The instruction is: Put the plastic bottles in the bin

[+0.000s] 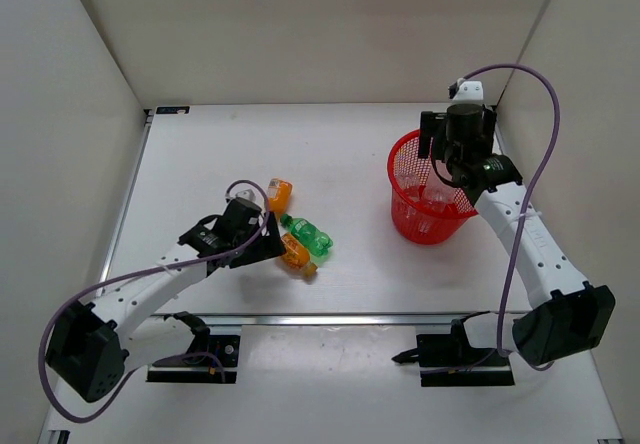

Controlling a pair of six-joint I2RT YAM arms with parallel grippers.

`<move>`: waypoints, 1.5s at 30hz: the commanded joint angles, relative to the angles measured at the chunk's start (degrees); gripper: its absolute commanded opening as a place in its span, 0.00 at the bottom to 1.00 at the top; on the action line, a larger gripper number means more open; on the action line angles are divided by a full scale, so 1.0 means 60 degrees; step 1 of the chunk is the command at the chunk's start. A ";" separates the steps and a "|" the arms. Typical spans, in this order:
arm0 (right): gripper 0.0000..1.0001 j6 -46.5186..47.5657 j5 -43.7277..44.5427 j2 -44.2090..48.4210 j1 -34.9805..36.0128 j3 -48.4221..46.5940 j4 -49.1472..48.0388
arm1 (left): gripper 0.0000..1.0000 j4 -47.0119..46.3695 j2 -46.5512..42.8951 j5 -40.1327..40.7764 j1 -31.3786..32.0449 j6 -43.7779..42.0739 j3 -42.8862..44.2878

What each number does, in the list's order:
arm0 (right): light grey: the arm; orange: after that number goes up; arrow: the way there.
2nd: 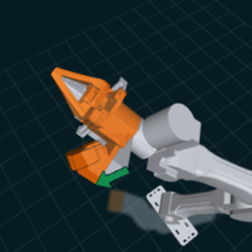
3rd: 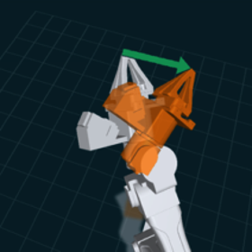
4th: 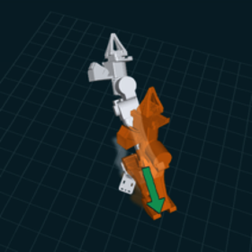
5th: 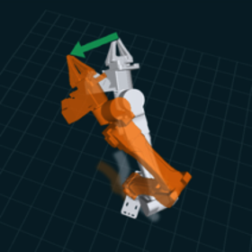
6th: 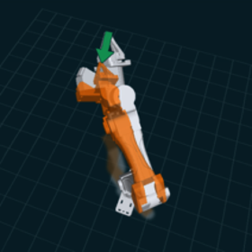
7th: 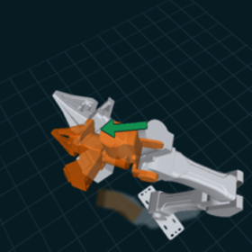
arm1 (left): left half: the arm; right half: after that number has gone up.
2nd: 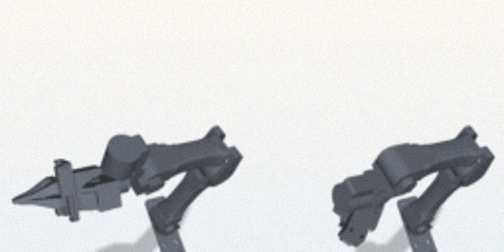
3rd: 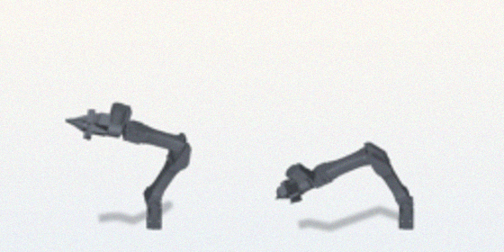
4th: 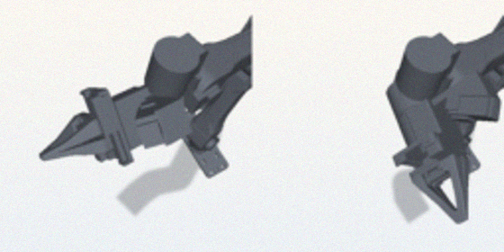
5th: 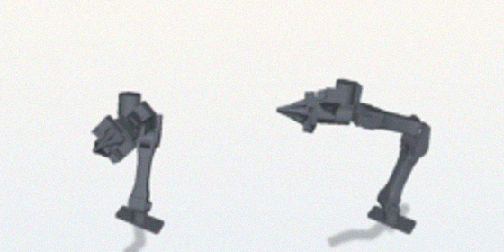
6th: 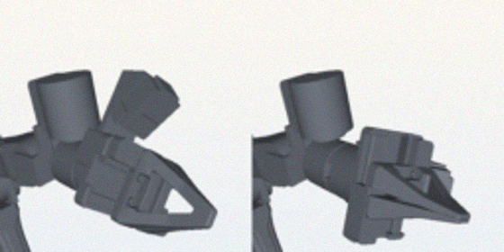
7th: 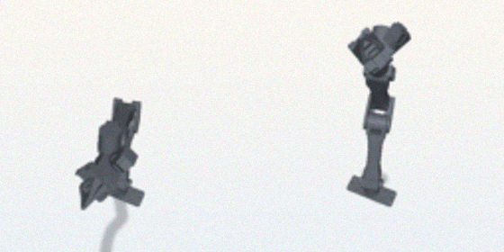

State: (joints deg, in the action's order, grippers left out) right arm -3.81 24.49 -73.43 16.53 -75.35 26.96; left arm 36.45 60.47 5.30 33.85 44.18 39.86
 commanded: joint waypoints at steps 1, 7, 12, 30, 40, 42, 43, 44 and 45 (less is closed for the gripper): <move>0.98 0.0182 -0.0215 0.0490 -0.0236 0.0093 -0.0495 | 0.99 -0.0946 0.0308 -0.0239 0.0350 0.0107 0.0272; 0.99 0.0021 0.0386 0.1206 -0.0688 -0.0462 0.0455 | 0.99 -0.1387 0.1507 0.0171 0.0979 0.0355 0.0739; 1.00 -0.0550 -0.0475 0.2479 -0.2021 0.0239 0.0823 | 0.99 -0.1577 0.2883 0.0289 0.1010 0.0575 0.1048; 0.99 -0.1121 -0.0230 0.4107 -0.4583 0.2040 0.1995 | 0.46 0.0223 0.1540 0.0493 0.0673 -0.0361 0.2375; 0.99 -0.1561 -0.1388 0.5353 -0.6111 0.4223 0.2288 | 0.52 -0.0874 0.5781 0.0099 0.2062 -0.2792 1.0892; 0.99 -0.1621 -0.1270 0.5485 -0.6023 0.4224 0.2463 | 0.54 -0.0438 0.7885 0.0272 0.2589 -0.3231 1.3350; 1.00 -0.1591 -0.1327 0.5572 -0.6066 0.4166 0.2494 | 0.60 -0.0188 0.8374 0.0230 0.2809 -0.3291 1.4948; 1.00 -0.1605 -0.1458 0.5631 -0.6095 0.4078 0.2581 | 0.60 -0.0055 0.9249 0.0172 0.2826 -0.3263 1.5674; 1.00 -0.1490 -0.1663 0.5719 -0.6110 0.3976 0.2611 | 0.57 -0.0126 0.9882 -0.0046 0.2985 -0.3117 1.6624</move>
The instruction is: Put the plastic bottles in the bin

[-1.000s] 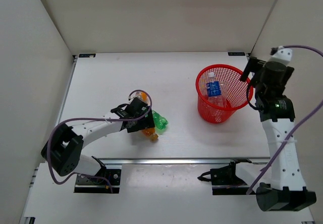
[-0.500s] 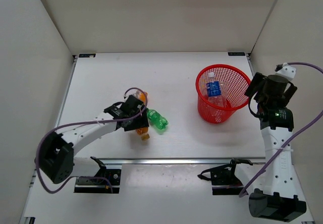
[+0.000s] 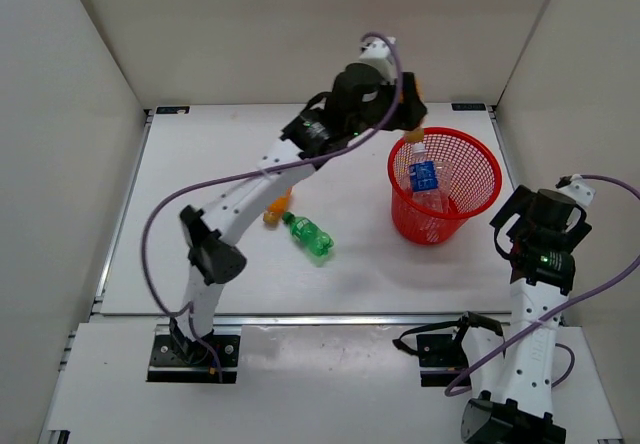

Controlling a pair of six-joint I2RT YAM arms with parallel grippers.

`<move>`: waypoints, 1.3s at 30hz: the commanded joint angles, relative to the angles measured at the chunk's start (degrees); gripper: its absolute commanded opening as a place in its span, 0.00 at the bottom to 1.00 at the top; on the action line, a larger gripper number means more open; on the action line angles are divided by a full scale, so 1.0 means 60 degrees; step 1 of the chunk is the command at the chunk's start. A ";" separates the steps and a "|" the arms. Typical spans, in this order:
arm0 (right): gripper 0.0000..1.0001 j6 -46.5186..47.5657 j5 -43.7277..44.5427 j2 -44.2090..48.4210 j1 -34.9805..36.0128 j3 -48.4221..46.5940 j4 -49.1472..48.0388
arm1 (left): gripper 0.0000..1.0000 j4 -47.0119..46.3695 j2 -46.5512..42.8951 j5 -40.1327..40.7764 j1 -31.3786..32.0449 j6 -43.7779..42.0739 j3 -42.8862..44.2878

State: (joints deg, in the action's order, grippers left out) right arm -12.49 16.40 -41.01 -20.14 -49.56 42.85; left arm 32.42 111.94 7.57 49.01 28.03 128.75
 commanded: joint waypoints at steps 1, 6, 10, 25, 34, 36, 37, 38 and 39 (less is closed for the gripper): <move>0.99 -0.0057 -0.0346 0.0346 0.0002 -0.0440 0.0108 | 0.56 0.0340 0.1541 -0.0630 0.0502 -0.0264 0.2108; 0.99 0.0220 0.0209 0.0493 0.0310 -0.1348 0.0607 | 0.79 -0.0703 0.1689 -0.1203 0.0810 0.0148 0.0866; 0.99 0.0411 0.0387 0.0230 0.1157 -0.2415 0.1017 | 0.99 0.0379 0.1400 -0.0680 0.0971 -0.0480 0.1540; 0.99 0.1026 -0.0395 -0.4059 1.0871 -0.4527 -0.0432 | 0.99 0.2252 -0.8076 0.1434 -0.3260 0.0439 -1.1449; 0.99 0.1978 -0.3948 -0.8145 1.1443 -0.3839 -0.3272 | 0.99 0.3165 -1.0776 0.0759 -0.4932 0.0748 -1.3328; 0.99 0.2621 -0.4388 -0.8790 1.1530 -0.3796 -0.3740 | 0.99 0.3224 -1.0660 0.0701 -0.4903 0.0690 -1.3299; 0.98 0.2870 -0.4433 -0.9171 1.1545 -0.3665 -0.4091 | 0.99 0.3238 -1.0644 0.0599 -0.4960 0.0689 -1.3342; 0.98 0.2887 -0.4404 -0.9552 1.1589 -0.3664 -0.4414 | 0.98 0.3238 -1.0615 0.0540 -0.4947 0.0675 -1.3459; 0.99 0.2917 -0.4346 -0.9759 1.1502 -0.3765 -0.4417 | 0.98 0.3122 -1.0673 0.0424 -0.4932 0.0660 -1.3416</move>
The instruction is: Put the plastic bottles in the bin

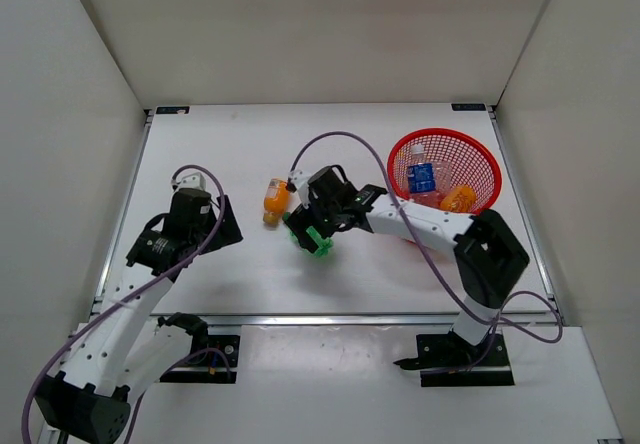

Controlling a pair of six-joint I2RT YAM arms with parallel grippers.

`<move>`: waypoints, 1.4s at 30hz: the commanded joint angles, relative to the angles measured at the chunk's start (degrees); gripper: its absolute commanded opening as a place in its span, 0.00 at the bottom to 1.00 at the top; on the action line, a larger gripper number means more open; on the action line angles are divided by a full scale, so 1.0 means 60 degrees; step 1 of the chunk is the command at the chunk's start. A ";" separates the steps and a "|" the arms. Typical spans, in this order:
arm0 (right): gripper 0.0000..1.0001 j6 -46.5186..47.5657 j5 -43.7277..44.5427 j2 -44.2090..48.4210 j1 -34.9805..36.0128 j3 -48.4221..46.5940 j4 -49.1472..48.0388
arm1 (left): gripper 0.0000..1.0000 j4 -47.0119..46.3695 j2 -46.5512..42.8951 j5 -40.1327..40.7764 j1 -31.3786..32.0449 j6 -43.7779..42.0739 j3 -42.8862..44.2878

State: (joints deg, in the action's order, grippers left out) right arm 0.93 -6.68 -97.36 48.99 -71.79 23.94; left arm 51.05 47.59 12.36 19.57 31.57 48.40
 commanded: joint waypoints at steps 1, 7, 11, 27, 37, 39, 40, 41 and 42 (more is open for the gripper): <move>0.98 0.0709 -0.0469 -0.0732 -0.0050 -0.0033 -0.1426 | 0.99 -0.0055 0.0066 -0.0419 -0.0054 0.0084 -0.0040; 0.84 0.0358 -0.0862 -0.1761 -0.0475 0.0070 -0.1939 | 0.99 -0.0348 0.0255 -0.0507 -0.0274 -0.0134 0.0107; 0.67 -0.0079 -0.0603 -0.1032 -0.0357 0.1357 -0.2642 | 0.99 -0.0712 0.0899 -0.0507 -0.0303 -0.0355 0.0399; 0.25 -0.1399 0.0352 0.4110 -0.2579 -0.0178 -0.0168 | 0.98 -0.3072 0.4340 -0.1986 -0.0187 -0.1174 0.1848; 0.44 -0.1780 0.0250 0.5665 -0.6711 0.0187 0.1558 | 0.99 -0.3396 0.7049 -0.2428 0.0472 -0.2142 0.3225; 0.74 -0.1795 0.0364 0.5855 -0.7081 0.0377 0.1795 | 0.99 -0.3322 0.7475 -0.2441 0.0532 -0.2287 0.3592; 0.87 -0.1882 0.0598 0.6044 -0.7197 0.0581 0.1839 | 0.99 -0.3366 0.7724 -0.2412 0.0590 -0.2332 0.3709; 0.99 -0.1840 0.0760 0.6162 -0.7286 0.0525 0.1854 | 0.99 -0.3424 0.7814 -0.2412 0.0605 -0.2332 0.3754; 0.99 -0.1810 0.0790 0.6250 -0.7359 0.0408 0.1883 | 0.99 -0.3497 0.7974 -0.2397 0.0620 -0.2434 0.3798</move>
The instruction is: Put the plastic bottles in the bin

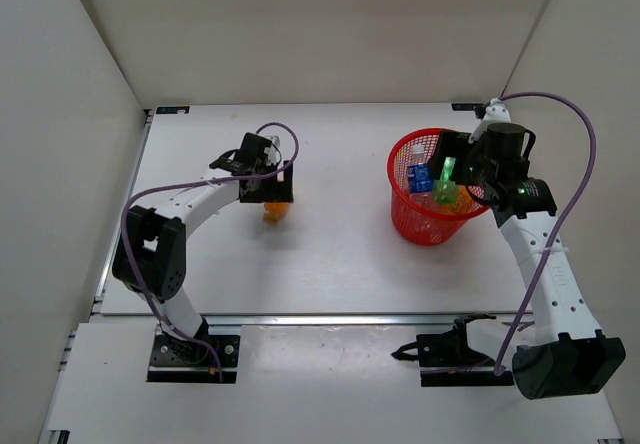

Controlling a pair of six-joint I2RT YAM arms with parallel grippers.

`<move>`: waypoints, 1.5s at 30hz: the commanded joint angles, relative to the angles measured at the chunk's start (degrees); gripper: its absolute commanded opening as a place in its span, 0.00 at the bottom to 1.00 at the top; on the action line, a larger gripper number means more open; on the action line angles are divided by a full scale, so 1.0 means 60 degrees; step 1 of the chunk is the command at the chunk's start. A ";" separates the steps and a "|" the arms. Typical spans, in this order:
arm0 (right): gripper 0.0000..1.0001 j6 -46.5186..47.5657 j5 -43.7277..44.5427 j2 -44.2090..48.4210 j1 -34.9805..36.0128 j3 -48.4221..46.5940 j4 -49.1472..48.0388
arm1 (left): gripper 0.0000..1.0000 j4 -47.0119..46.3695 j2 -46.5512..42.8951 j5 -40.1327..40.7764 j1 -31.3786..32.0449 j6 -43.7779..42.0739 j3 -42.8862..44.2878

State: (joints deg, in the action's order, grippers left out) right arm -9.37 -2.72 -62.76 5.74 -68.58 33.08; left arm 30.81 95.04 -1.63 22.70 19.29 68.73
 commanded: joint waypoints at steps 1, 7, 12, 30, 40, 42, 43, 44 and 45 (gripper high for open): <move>0.99 -0.0167 0.0334 0.0586 -0.0267 -0.0244 0.0477 | 0.98 -0.0154 0.0227 -0.0008 0.0128 -0.0373 0.0555; 0.99 -0.0445 0.1534 0.1157 -0.1597 -0.1095 0.1223 | 0.98 -0.0227 0.1032 0.0257 0.0128 -0.0402 0.0893; 1.00 -0.0929 0.2211 0.1919 -0.3632 -0.0395 0.1766 | 0.99 -0.0241 0.1735 0.0784 0.0143 -0.0373 0.1259; 0.99 -0.1090 0.2549 0.2798 -0.5555 0.1277 0.2031 | 0.35 -0.0809 0.0773 -0.0475 0.1532 0.0183 0.3953; 0.99 -0.1179 0.1875 0.3150 -0.5102 0.1556 0.2060 | 0.54 -0.1663 0.2700 -0.1398 0.4345 0.0168 0.8403; 1.00 -0.1222 0.1860 0.3195 -0.4942 0.1571 0.2074 | 0.60 -0.1590 0.3257 -0.1733 0.4521 0.0330 0.9095; 0.99 -0.1150 0.1889 0.3166 -0.4926 0.1629 0.2103 | 0.73 -0.1343 0.3667 -0.2069 0.4610 0.0388 0.9575; 0.99 -0.1149 0.1889 0.3064 -0.4882 0.1499 0.2075 | 0.82 -0.1123 0.3830 -0.2101 0.4654 0.0389 1.0015; 1.00 -0.1135 0.1904 0.3106 -0.4911 0.1411 0.2118 | 0.86 -0.1019 0.4021 -0.2189 0.4727 0.0432 1.0208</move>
State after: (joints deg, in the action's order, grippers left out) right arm -16.12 9.19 -44.47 -24.21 -59.22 46.74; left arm 19.53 113.91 -11.53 51.11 20.58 126.91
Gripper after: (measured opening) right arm 0.995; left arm 0.840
